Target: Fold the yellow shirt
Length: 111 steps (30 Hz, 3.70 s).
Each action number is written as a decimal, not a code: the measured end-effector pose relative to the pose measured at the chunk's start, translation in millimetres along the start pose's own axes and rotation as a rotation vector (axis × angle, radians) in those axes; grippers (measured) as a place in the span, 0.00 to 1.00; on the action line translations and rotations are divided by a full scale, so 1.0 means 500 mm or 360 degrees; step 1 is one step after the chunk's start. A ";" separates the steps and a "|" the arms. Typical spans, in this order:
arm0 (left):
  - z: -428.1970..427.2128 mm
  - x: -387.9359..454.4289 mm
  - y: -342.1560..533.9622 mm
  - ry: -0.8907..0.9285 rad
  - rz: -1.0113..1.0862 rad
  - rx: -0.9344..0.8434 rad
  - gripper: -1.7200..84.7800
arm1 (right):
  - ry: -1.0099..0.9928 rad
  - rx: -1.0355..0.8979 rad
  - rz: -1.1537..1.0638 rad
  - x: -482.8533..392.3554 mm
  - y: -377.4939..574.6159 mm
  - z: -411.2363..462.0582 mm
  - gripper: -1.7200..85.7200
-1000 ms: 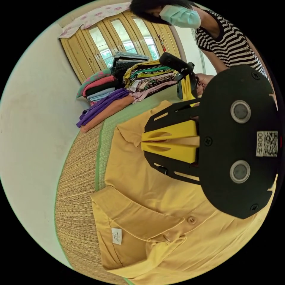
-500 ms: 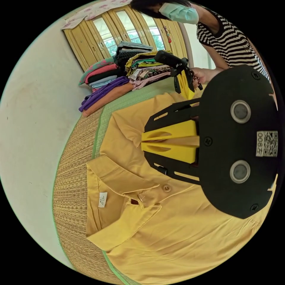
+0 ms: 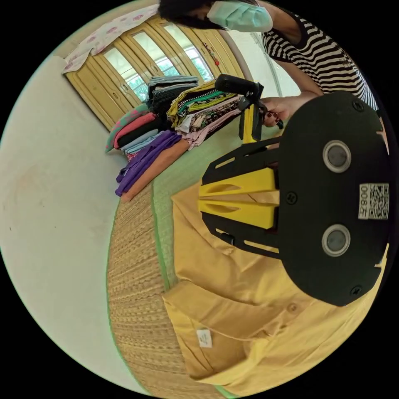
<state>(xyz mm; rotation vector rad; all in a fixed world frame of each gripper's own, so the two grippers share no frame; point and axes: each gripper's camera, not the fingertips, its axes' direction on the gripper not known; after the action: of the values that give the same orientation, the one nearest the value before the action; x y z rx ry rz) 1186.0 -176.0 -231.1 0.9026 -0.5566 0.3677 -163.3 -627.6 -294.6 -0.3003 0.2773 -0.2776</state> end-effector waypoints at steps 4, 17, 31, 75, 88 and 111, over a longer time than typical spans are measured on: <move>0.093 0.022 -0.069 0.0135 0.0050 -0.0099 0.03 | 0.0131 -0.0135 0.0075 0.005 -0.002 0.022 0.02; 0.171 0.005 -0.082 -0.0109 -0.0006 -0.0245 0.02 | 0.0110 -0.0161 0.0130 -0.005 0.001 -0.011 0.02; -0.047 -0.087 0.127 -0.0234 -0.0125 -0.0201 0.02 | 0.0022 -0.0208 -0.0033 -0.066 -0.013 -0.024 0.02; -0.824 -0.394 1.240 -0.0252 -0.1040 0.0777 0.08 | -0.0969 0.0066 0.0596 0.155 -0.006 -0.244 0.02; -1.065 -0.625 1.584 -0.0396 -0.1511 0.1235 0.13 | -0.0605 -0.0120 0.0388 -0.197 -0.161 -0.343 0.05; -1.176 -0.794 1.825 -0.0082 -0.1340 0.1341 0.02 | -0.0370 -0.0836 -0.1050 -1.717 -0.748 0.272 0.12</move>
<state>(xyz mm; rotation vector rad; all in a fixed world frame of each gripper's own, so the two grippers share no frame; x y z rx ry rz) 568.0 799.7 -181.0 1.8569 -0.0001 -0.2257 -999.6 -673.3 145.4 -0.9411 0.0055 -0.8170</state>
